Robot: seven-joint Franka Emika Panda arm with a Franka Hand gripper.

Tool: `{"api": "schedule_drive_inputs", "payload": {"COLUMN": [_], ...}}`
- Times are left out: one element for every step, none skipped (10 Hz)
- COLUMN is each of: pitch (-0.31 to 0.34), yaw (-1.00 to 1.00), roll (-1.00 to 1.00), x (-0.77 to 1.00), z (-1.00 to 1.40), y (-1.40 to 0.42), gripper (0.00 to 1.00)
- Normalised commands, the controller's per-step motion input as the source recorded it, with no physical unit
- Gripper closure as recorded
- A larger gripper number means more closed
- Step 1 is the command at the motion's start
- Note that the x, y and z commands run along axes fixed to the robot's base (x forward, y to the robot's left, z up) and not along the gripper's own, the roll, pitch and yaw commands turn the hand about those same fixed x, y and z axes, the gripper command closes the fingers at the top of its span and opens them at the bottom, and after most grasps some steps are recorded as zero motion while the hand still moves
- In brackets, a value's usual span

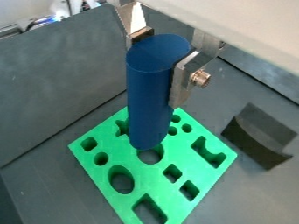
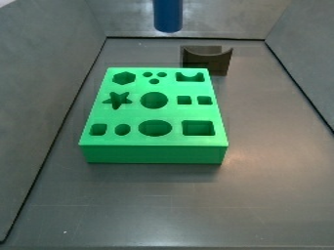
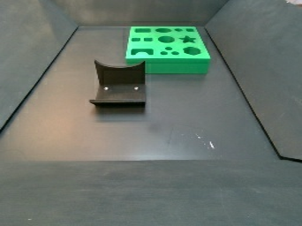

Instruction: Insert the oval object.

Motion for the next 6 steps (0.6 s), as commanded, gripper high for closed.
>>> {"api": "schedule_drive_inputs", "payload": {"pitch": [-0.187,-0.18,-0.114,-0.114,-0.116,-0.134], "yaw": [-0.77,-0.76,-0.77,-0.81,-0.87,-0.97], "roll": [0.0,0.0,0.0,0.0,-0.01,0.0], "x": [0.0,0.0,0.0,0.0,0.0,0.0], "z": [-0.5,-0.5,-0.42,-0.35,-0.37,-0.46], "y": [-0.36,-0.36,-0.39,-0.36,-0.29,-0.17], "gripper": [1.0,1.0,1.0,1.0,1.0,1.0]}}
